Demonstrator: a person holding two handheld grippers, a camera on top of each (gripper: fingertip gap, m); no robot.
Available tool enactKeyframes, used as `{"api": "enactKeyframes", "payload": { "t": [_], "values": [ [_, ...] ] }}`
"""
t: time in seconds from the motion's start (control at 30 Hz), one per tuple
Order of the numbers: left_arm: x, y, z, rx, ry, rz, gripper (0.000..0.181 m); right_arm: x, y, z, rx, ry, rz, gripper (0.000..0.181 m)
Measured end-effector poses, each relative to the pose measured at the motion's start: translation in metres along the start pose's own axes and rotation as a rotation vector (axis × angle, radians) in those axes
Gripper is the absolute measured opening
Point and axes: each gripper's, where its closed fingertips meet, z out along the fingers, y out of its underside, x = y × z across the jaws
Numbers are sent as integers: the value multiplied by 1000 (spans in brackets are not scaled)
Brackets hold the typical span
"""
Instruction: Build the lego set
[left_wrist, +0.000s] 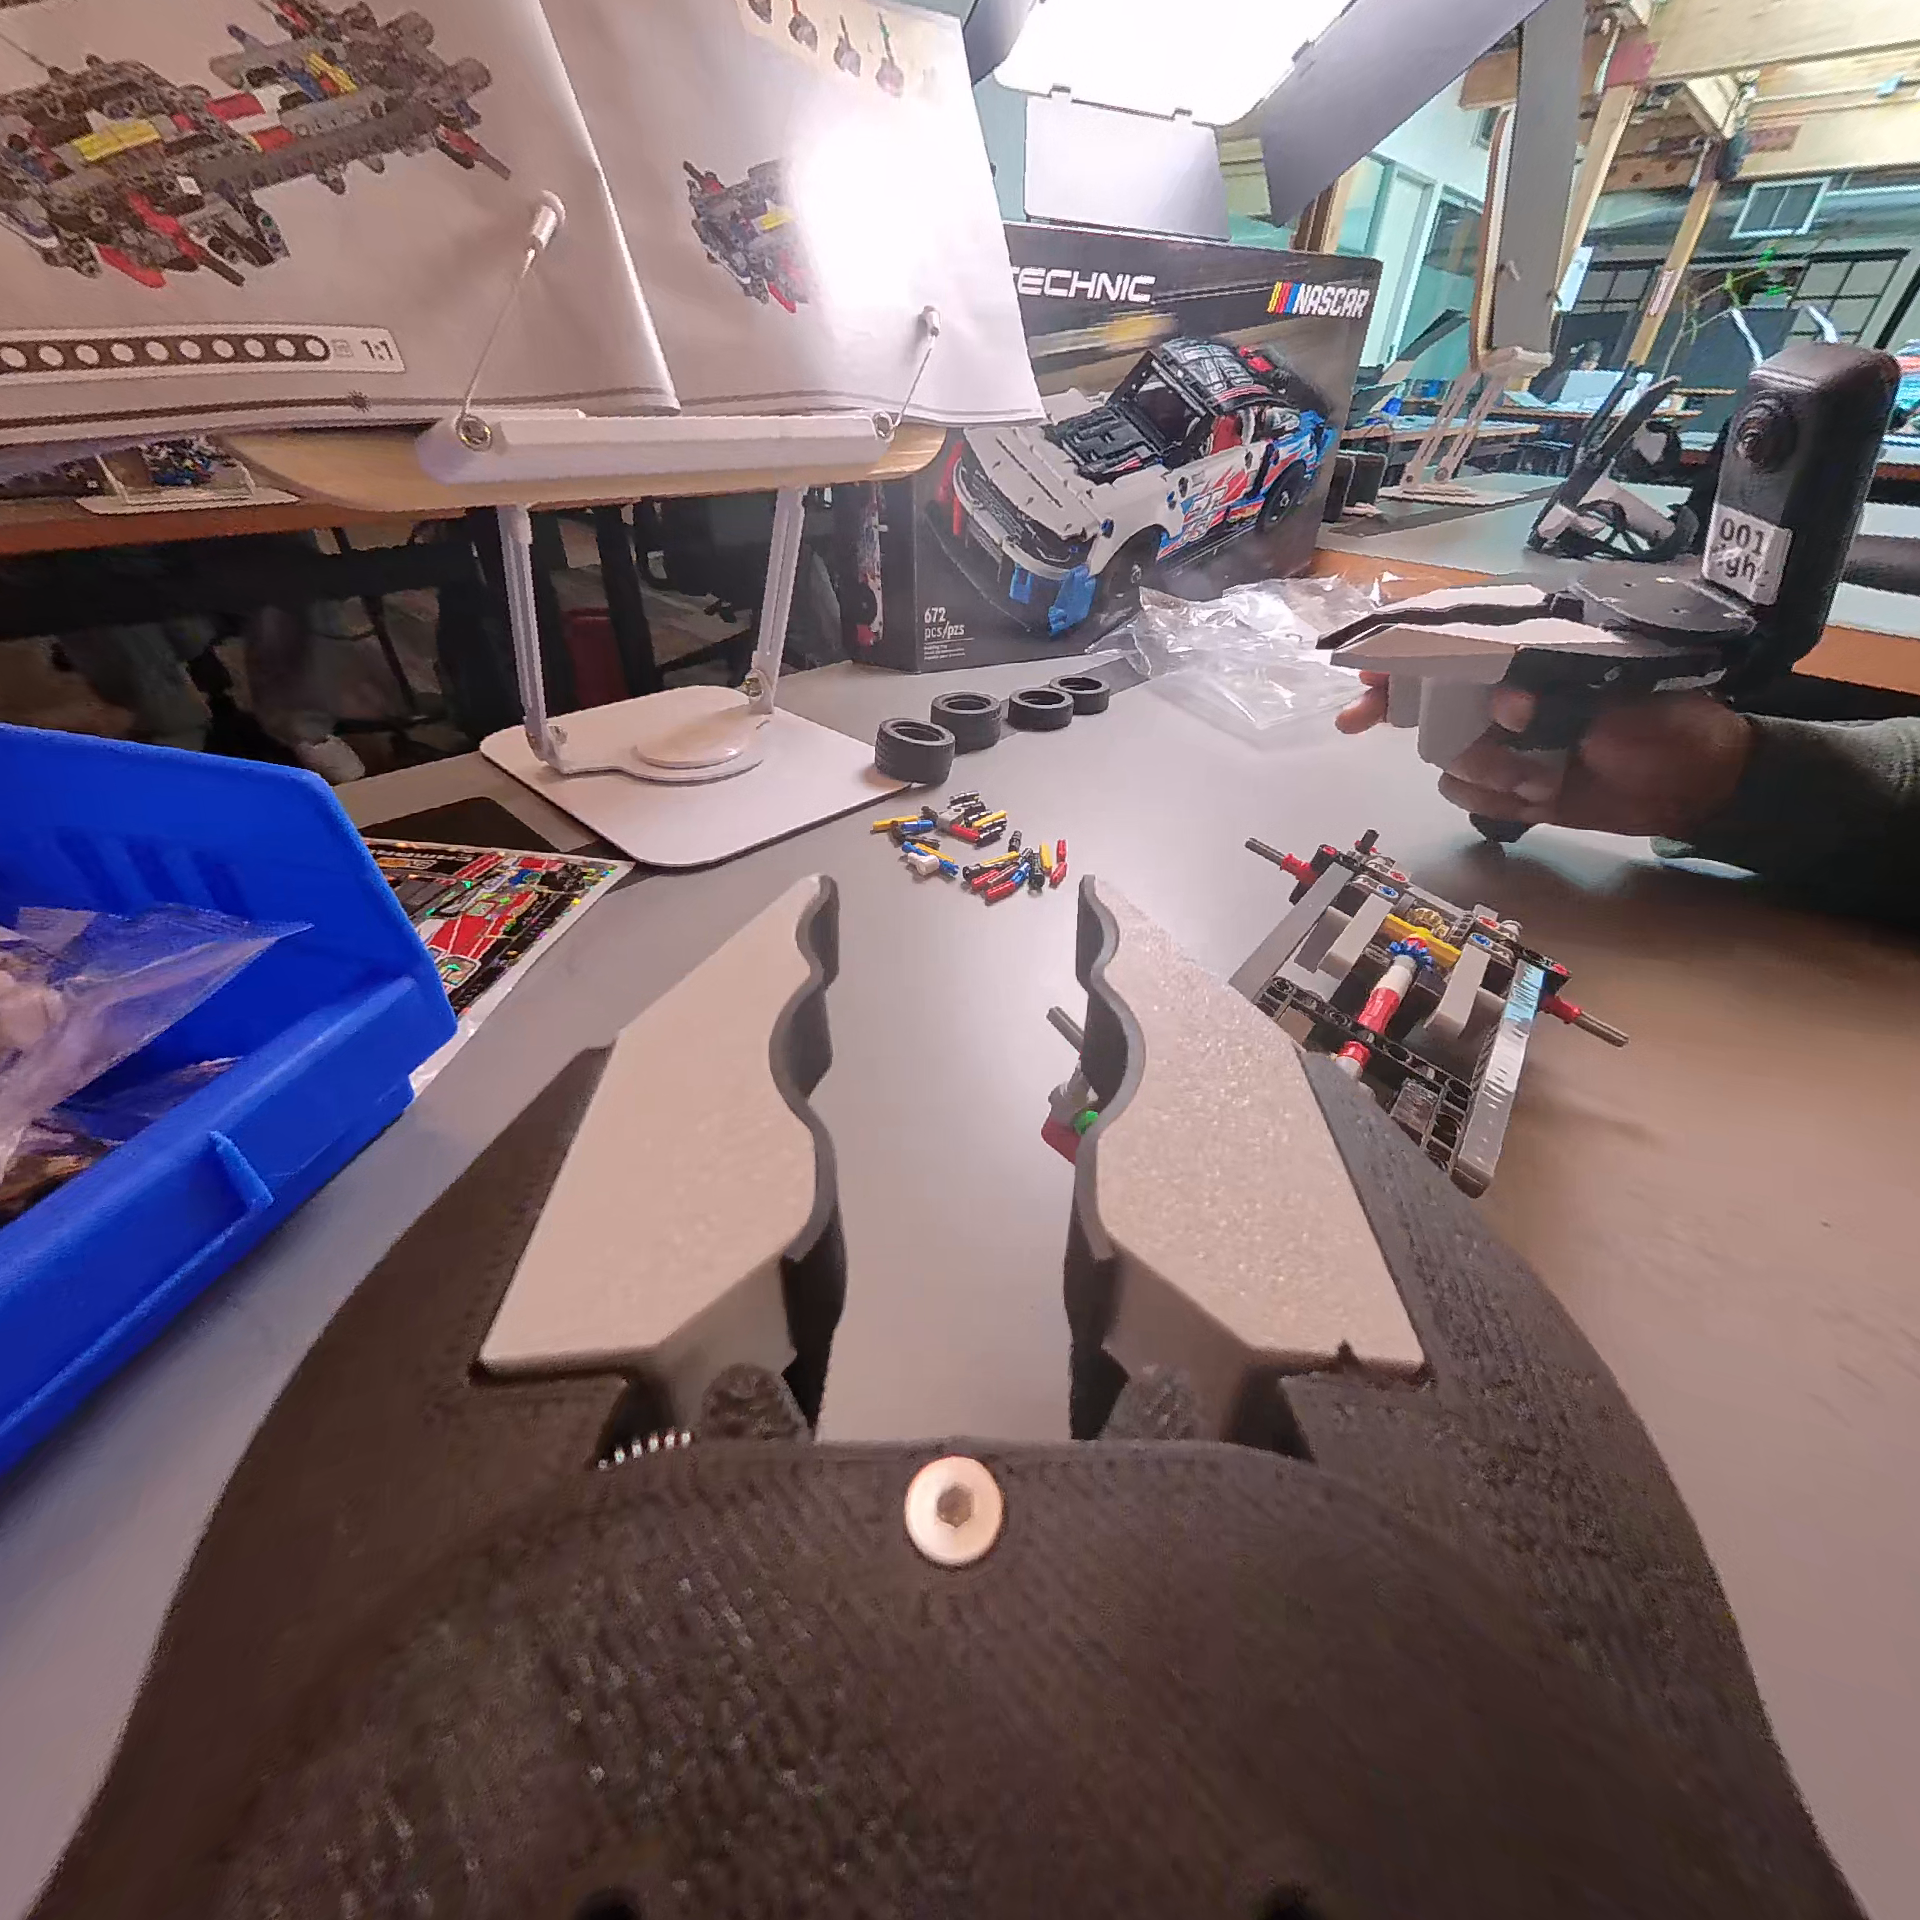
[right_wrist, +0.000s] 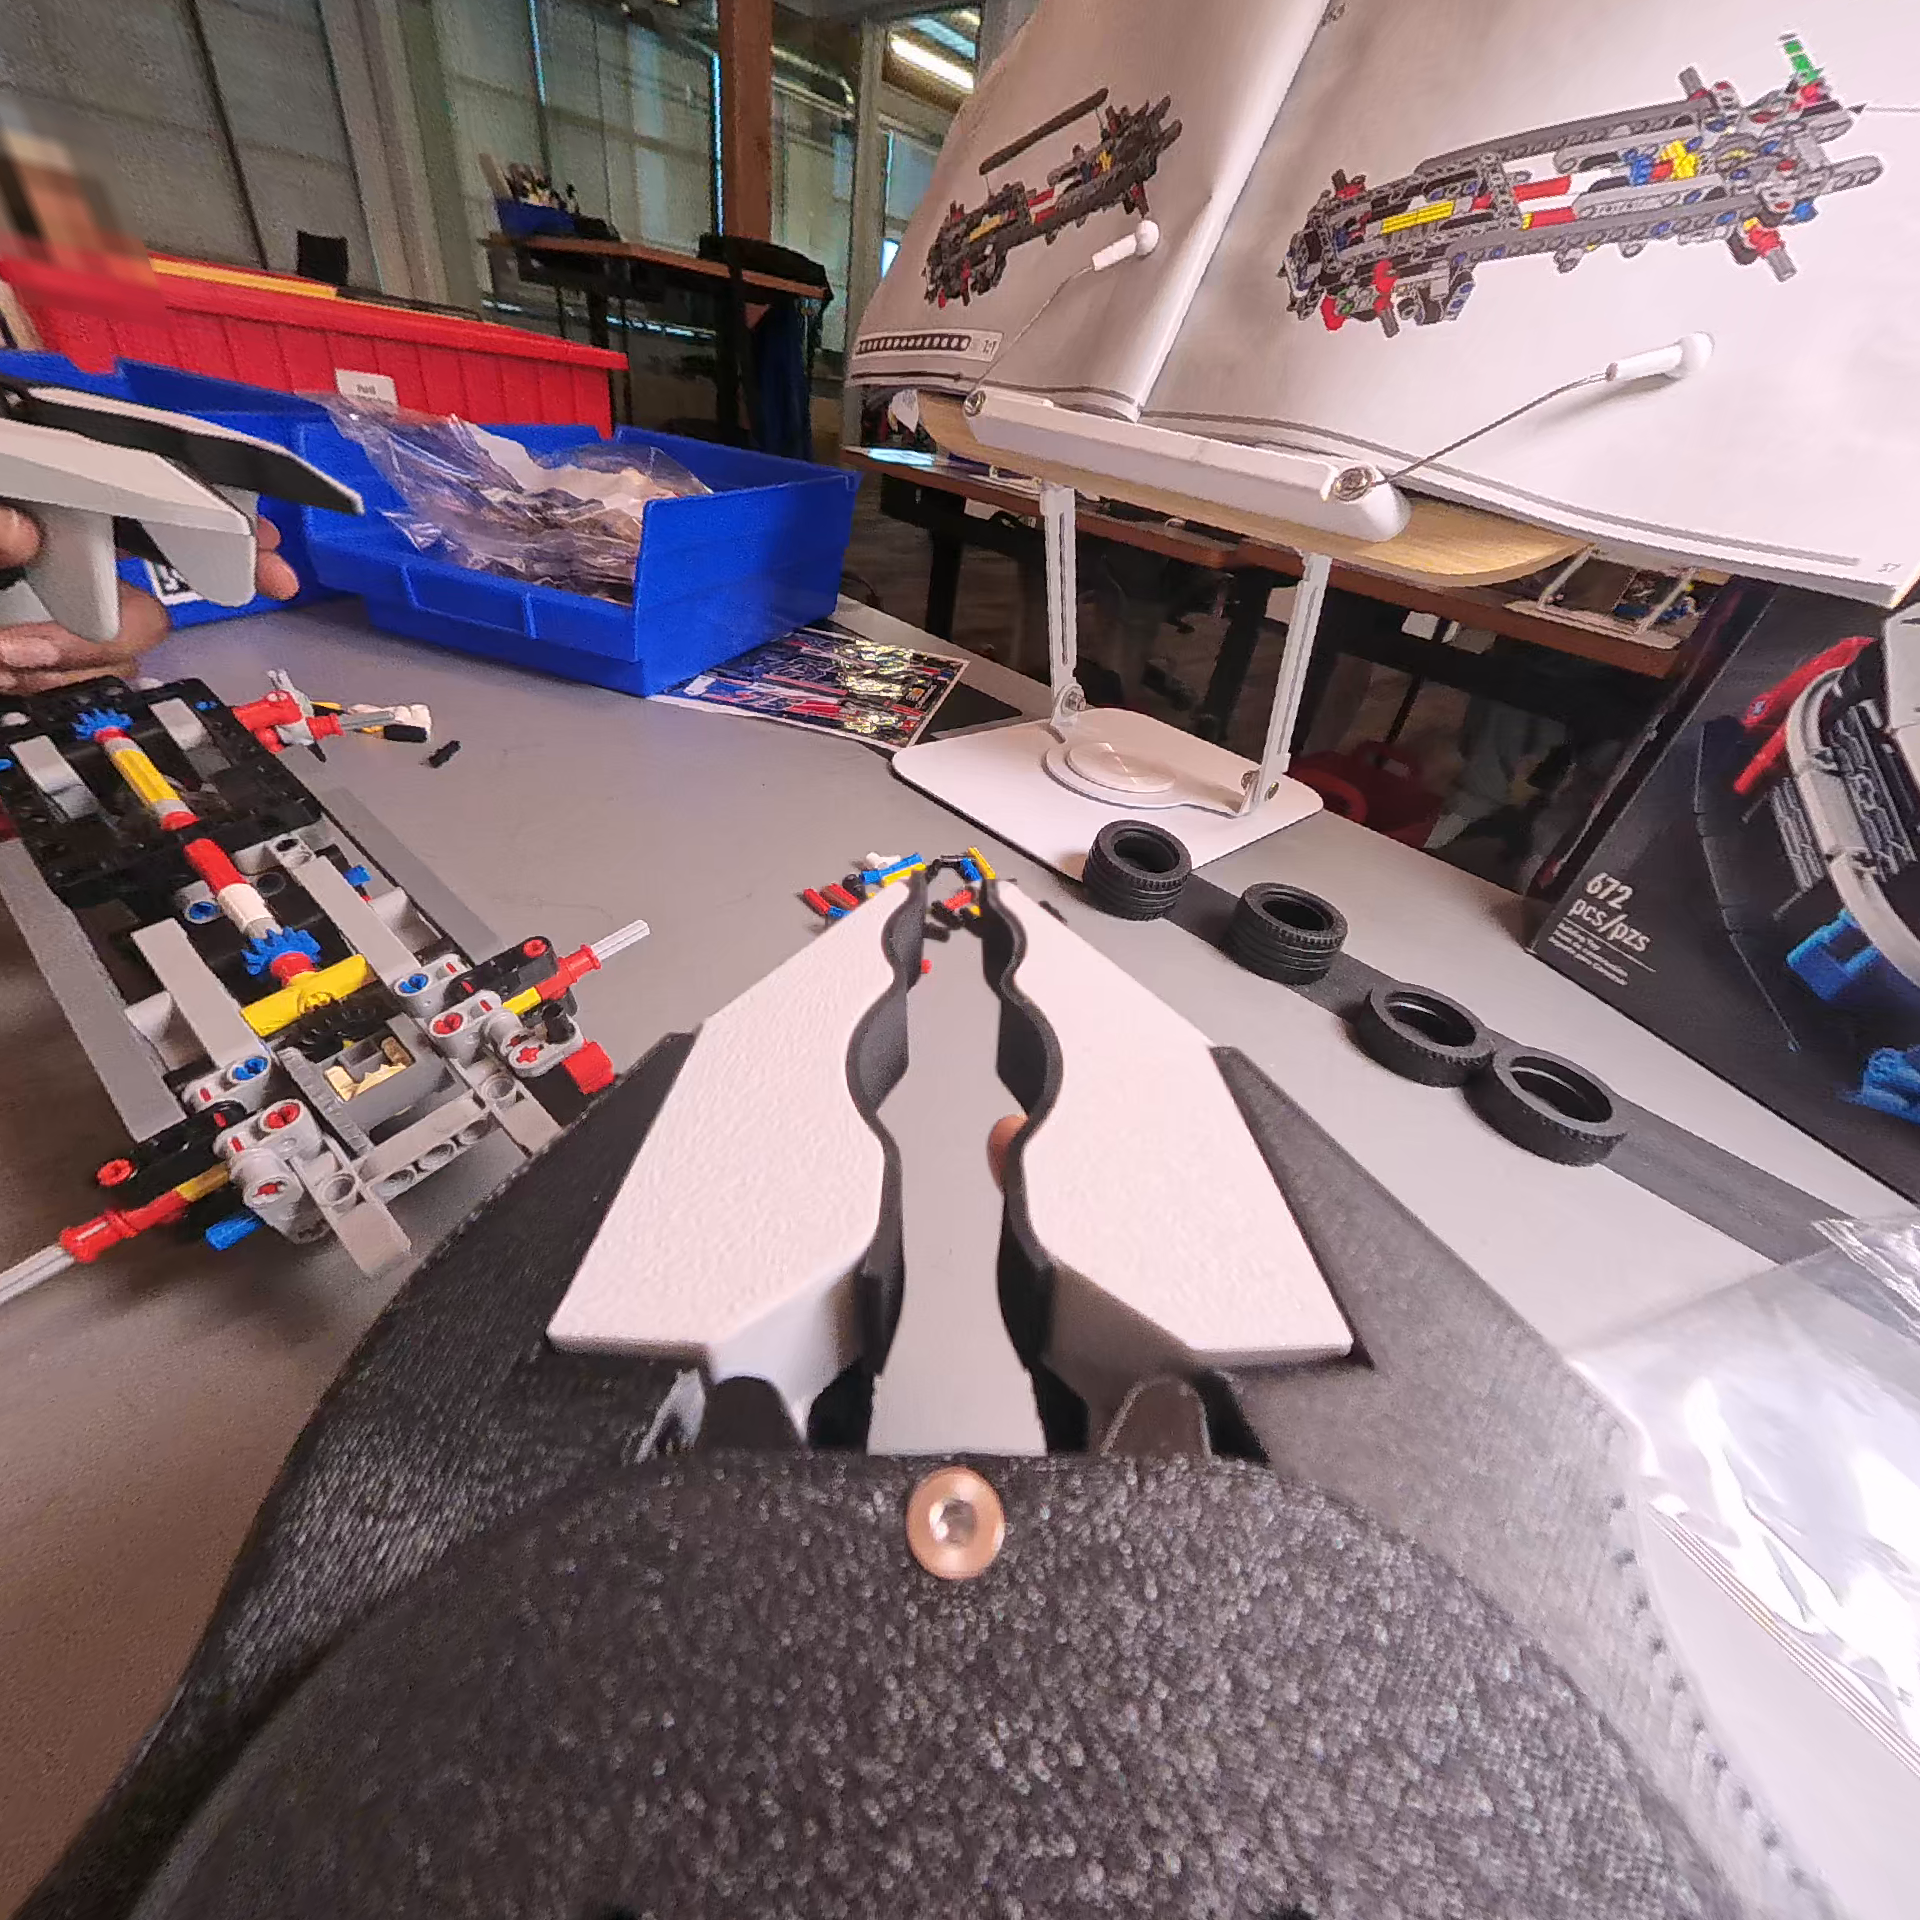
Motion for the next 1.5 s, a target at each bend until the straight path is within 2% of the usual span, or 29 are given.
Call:
{"api": "enactKeyframes", "payload": {
  "t": [0.07,0.17,0.27,0.4,0.43,0.53,0.63,0.77,0.83,0.9,0.93,0.97,1.03,1.17,1.27,1.37,1.5],
  "values": [
    [0,-2,-2,8,-2,10,33,2,-2,-1,14,9,11,17],
    [1,-7,-6,29,-9,39,0,4,-3,-1,22,18,17,25],
    [2,-11,-8,42,-15,74,0,5,-3,-1,20,28,8,25],
    [6,-11,-7,44,-17,124,0,18,-11,5,17,96,8,6],
    [7,-10,-6,40,-21,134,0,27,-16,9,13,134,7,0],
    [11,-12,-5,47,-23,159,0,63,-29,29,-33,250,8,0],
    [12,-17,-4,64,-49,169,0,102,-52,61,-31,326,49,0],
    [2,-37,9,55,-92,183,4,156,-77,113,-36,421,80,29],
    [2,-55,20,56,-88,205,7,177,-79,137,-65,448,142,37],
    [3,-76,34,74,-84,249,8,187,-78,155,-87,456,203,38],
    [4,-86,42,86,-83,269,9,190,-75,162,-111,461,221,36],
    [5,-95,50,93,-81,284,9,192,-72,166,-126,472,222,26],
    [1,-109,68,93,-87,301,10,190,-74,170,-112,473,193,11],
    [-23,-127,111,50,-114,252,14,187,-70,166,-74,482,241,8],
    [-60,-138,150,-14,-181,249,22,186,-62,161,-25,450,358,8],
    [-98,-135,189,-122,-229,272,35,183,-55,157,38,427,465,9],
    [-129,-110,225,-245,-262,291,35,178,-43,153,119,354,606,9]
  ]
}}
